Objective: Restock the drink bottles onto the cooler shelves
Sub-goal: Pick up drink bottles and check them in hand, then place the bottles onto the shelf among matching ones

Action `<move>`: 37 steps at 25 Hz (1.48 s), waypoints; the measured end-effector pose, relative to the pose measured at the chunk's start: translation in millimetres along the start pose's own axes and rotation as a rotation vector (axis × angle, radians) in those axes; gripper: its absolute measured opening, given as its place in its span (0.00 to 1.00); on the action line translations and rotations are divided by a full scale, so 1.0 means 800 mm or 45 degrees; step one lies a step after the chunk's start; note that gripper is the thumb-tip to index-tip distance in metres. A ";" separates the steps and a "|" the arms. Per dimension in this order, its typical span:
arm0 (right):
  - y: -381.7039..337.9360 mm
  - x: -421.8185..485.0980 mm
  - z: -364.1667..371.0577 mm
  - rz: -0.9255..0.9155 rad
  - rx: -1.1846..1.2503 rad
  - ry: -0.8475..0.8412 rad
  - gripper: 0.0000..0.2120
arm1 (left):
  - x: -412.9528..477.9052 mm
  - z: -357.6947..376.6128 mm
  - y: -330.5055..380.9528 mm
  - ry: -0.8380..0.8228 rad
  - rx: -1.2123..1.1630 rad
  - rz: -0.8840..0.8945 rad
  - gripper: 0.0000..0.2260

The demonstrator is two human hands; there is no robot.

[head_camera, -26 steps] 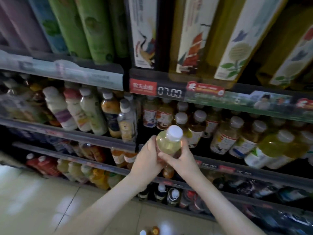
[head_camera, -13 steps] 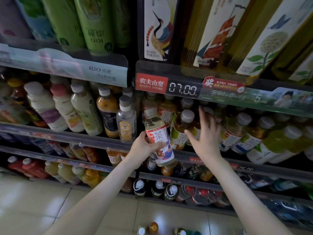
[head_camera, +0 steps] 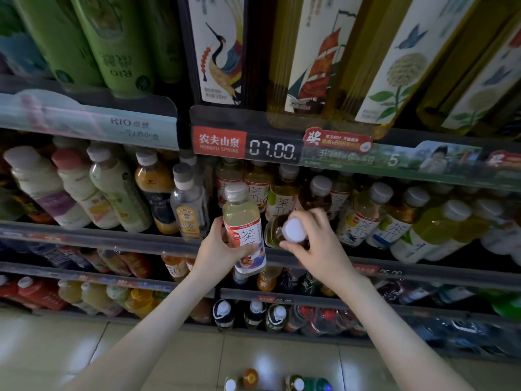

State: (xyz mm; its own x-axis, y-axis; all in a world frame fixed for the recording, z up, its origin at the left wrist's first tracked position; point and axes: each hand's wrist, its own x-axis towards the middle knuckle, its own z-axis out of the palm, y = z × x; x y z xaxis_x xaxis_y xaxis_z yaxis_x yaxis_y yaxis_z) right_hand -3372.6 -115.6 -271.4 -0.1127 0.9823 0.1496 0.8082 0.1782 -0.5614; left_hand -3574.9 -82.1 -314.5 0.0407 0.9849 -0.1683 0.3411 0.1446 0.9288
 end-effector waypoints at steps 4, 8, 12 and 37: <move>0.006 -0.012 0.007 -0.038 0.048 0.021 0.22 | -0.001 0.002 0.006 0.021 -0.015 0.025 0.31; -0.006 0.009 0.016 0.023 0.104 0.154 0.26 | -0.001 0.004 0.008 0.016 -0.032 0.047 0.31; -0.002 0.052 0.011 0.119 -0.137 0.245 0.30 | -0.003 0.004 0.003 0.020 -0.021 0.035 0.33; 0.066 0.046 -0.053 0.247 -0.113 0.281 0.24 | -0.006 0.031 0.015 -0.038 -0.014 0.087 0.35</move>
State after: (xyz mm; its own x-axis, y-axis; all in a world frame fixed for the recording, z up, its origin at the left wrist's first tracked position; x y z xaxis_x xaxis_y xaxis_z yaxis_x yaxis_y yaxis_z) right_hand -3309.4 -72.7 -261.5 0.1694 0.9594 0.2255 0.8507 -0.0268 -0.5250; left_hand -3547.4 -87.6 -311.0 0.0915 0.9893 -0.1139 0.3263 0.0783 0.9420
